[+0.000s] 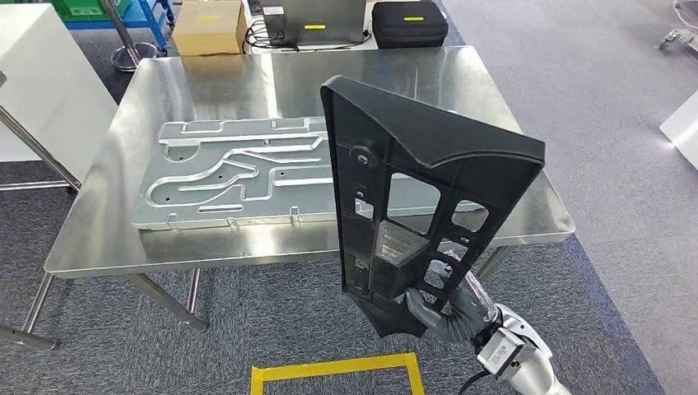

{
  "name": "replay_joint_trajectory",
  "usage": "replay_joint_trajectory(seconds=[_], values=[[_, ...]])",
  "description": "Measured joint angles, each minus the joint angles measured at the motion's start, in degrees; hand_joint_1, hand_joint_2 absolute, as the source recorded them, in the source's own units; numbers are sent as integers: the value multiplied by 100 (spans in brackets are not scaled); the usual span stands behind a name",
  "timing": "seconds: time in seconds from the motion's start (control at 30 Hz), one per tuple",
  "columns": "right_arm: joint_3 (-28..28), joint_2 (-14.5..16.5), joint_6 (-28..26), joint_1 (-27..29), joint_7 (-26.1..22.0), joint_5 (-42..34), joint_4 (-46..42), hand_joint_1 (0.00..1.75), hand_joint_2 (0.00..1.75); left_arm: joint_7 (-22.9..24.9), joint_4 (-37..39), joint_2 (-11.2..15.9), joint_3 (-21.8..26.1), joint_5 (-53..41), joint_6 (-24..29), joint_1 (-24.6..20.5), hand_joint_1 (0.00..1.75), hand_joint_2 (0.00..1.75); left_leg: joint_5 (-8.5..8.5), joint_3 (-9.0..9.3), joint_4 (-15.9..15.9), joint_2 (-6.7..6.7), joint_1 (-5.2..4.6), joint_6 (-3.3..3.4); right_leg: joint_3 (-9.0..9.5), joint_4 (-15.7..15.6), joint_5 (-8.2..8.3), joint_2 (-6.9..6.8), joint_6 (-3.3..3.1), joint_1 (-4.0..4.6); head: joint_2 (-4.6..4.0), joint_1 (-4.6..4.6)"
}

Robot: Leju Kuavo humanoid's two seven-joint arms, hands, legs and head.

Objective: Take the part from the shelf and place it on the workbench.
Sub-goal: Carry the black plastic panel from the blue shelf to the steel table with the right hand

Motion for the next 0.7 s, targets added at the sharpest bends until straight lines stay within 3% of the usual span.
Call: replay_joint_trajectory(seconds=[0.03, 0.1, 0.23, 0.3, 0.4, 0.43, 0.47, 0.53, 0.57, 0.63, 0.7], values=[[1, 1, 51, -57, 29, 0, 1, 175, 175, -2, 0, -4, -1, -14, -4, 2, 0, 175, -40, 46, 1, 0, -1, -18, 136, -374, 233, -6, -32, 9, 0, 1], [4, 2, 153, -292, 166, -25, 3, 175, 175, -9, 0, -10, -2, -37, -14, -10, 0, 175, -111, 83, 7, 8, -10, -77, 313, -874, 393, -13, -95, 46, 0, 2], [-21, 3, 495, -1236, 738, -430, 115, 175, 175, -44, 0, -4, -2, -45, -22, -44, 0, 175, -189, 137, 110, 48, -22, -222, 402, -1000, 405, 30, -210, 41, 0, 1], [-51, 2, 639, -2020, 1057, -647, 356, 175, 175, -67, 0, -2, -3, -44, -14, -70, 0, 175, -366, -79, 510, 40, -1, -286, 452, -1013, 391, 56, -255, 18, 0, 1], [-108, -4, 577, -3426, 1500, -568, 920, 175, 175, -83, 0, -3, -4, -45, -7, -87, 0, 175, -684, -765, 1500, 34, 44, -354, 490, -1006, 341, 93, -283, 26, 0, 0], [-116, -8, 526, -3771, 1592, -475, 1088, 175, 175, -84, 0, -3, -4, -45, -7, -79, 0, 175, -644, -905, 1601, 35, 54, -360, 524, -1006, 311, 94, -282, 30, 0, 0], [-114, -12, 492, -4034, 1670, -374, 1229, 175, 175, -84, 0, -3, -4, -44, -7, -67, 0, 175, -486, -943, 1497, 36, 60, -358, 572, -1006, 276, 91, -277, 33, 0, 0], [-76, -14, 444, -4446, 1827, -93, 1475, 175, 175, -83, 0, -1, -3, -40, -7, -41, 0, 175, 82, -795, 832, 35, 59, -324, 682, -1009, 196, 83, -260, 34, 0, 1], [-38, -14, 409, -4639, 1897, 97, 1621, 175, 175, -82, 0, 3, -2, -39, -7, -31, 0, 175, 275, -712, 507, 36, 43, -293, 718, -1011, 166, 81, -245, 36, 0, 1], [53, -14, 257, -4995, 1981, 550, 1947, 175, 175, -79, 0, 11, -3, -43, -9, -27, 0, 175, 422, -619, 145, 37, 4, -214, 730, -1019, 123, 94, -191, 37, 0, 0], [150, -14, -52, -5273, 2002, 1136, 2256, 175, 175, -71, 0, 14, -4, -50, -21, -22, 0, 175, 394, -576, 79, 39, -3, -150, 739, -1040, 88, 107, -121, 44, 0, -1]])
